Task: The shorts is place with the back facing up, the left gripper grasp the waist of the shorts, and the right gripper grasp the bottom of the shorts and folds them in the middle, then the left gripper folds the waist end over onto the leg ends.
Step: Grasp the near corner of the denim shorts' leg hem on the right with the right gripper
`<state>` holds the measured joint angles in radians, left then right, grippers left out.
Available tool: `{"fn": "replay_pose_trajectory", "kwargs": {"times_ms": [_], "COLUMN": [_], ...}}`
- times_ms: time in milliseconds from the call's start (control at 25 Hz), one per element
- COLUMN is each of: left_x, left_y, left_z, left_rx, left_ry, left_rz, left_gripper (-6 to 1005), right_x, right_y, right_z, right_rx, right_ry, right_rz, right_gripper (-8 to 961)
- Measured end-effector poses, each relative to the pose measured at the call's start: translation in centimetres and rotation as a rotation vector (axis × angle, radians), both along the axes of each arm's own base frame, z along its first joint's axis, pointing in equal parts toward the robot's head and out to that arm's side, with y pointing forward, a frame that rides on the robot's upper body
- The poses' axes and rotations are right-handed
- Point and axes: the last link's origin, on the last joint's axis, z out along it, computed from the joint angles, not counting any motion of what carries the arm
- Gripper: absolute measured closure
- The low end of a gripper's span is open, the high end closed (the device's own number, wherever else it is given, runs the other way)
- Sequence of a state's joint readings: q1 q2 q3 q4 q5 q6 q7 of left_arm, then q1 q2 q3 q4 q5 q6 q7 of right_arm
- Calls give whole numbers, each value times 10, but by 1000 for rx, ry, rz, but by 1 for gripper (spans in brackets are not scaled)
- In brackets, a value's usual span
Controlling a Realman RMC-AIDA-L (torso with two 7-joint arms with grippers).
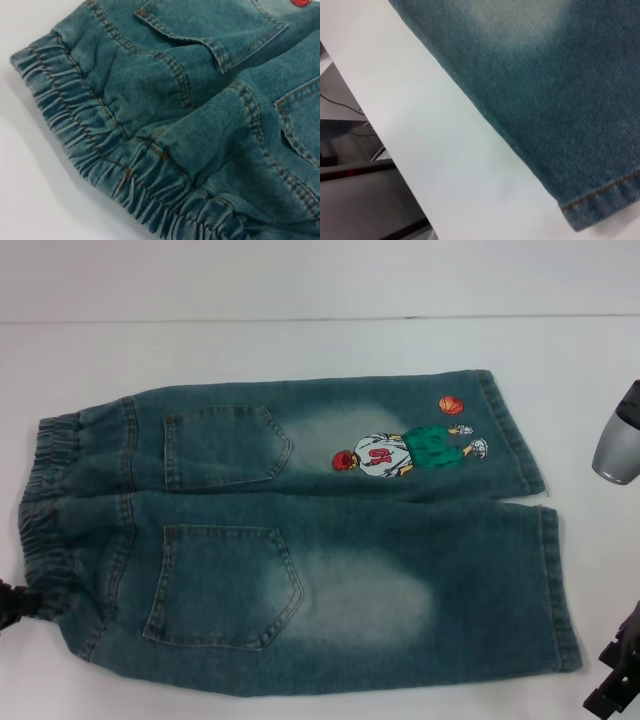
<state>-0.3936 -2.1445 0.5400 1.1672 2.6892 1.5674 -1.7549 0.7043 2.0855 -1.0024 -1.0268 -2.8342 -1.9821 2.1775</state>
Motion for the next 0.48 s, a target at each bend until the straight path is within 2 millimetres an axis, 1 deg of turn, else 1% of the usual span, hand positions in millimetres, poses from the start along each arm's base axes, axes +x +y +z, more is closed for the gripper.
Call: {"fn": "replay_pose_trajectory", "kwargs": {"times_ms": [480], "left_x": [-2], "left_y": [2], "left_z": [-1], "left_rx": [16], "left_ry": [8], "left_rz": [1], "left_gripper": [909], "right_x": [3], "right_y": [5], "right_z": [-15], "right_rx": [-13], "right_ry": [3], "right_rz": [5], "right_gripper": [154]}}
